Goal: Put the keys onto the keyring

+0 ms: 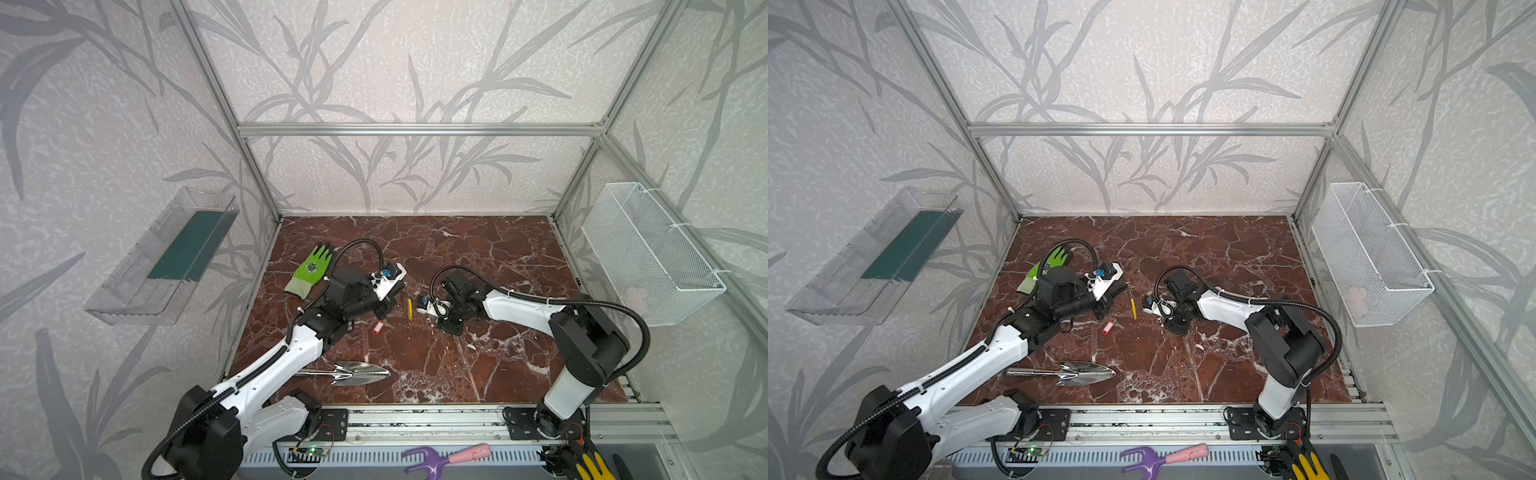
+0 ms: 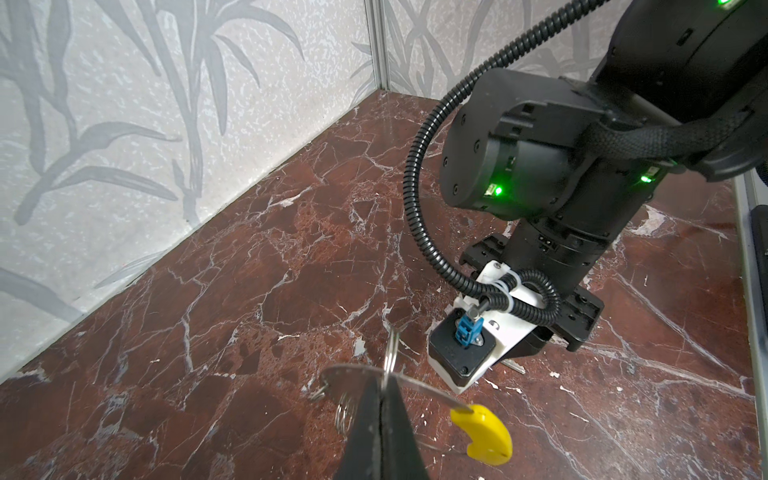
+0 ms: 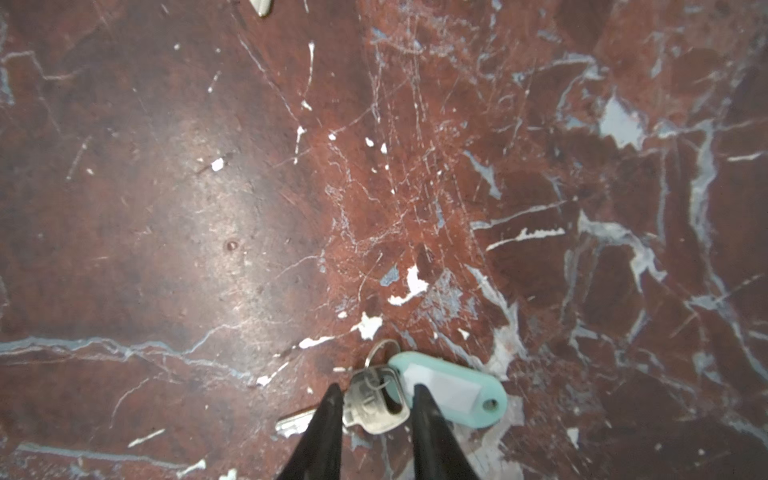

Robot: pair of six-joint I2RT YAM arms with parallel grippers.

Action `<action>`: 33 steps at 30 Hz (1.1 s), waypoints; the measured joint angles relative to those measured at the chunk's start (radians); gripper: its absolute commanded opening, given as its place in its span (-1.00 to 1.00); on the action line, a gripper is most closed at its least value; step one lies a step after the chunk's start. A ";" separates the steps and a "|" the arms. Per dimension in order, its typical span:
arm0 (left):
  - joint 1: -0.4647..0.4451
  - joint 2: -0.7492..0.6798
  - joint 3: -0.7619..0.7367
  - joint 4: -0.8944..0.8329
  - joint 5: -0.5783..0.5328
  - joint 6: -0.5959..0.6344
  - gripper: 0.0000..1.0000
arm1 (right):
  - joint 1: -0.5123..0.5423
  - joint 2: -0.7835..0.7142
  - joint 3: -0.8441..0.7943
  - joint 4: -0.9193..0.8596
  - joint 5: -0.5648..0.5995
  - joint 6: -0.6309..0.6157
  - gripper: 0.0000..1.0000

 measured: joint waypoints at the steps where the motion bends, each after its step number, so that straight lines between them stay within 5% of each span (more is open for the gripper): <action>1: 0.000 0.000 0.000 0.000 -0.002 0.000 -1.00 | 0.000 0.003 0.002 0.000 0.000 -0.002 -0.40; 24: 0.000 0.000 -0.001 0.000 -0.011 0.000 -1.00 | 0.008 0.063 0.054 -0.021 0.010 -0.013 -0.81; 33: 0.001 0.000 -0.001 0.000 -0.011 0.000 -1.00 | 0.003 0.056 0.054 -0.025 0.009 -0.009 -0.61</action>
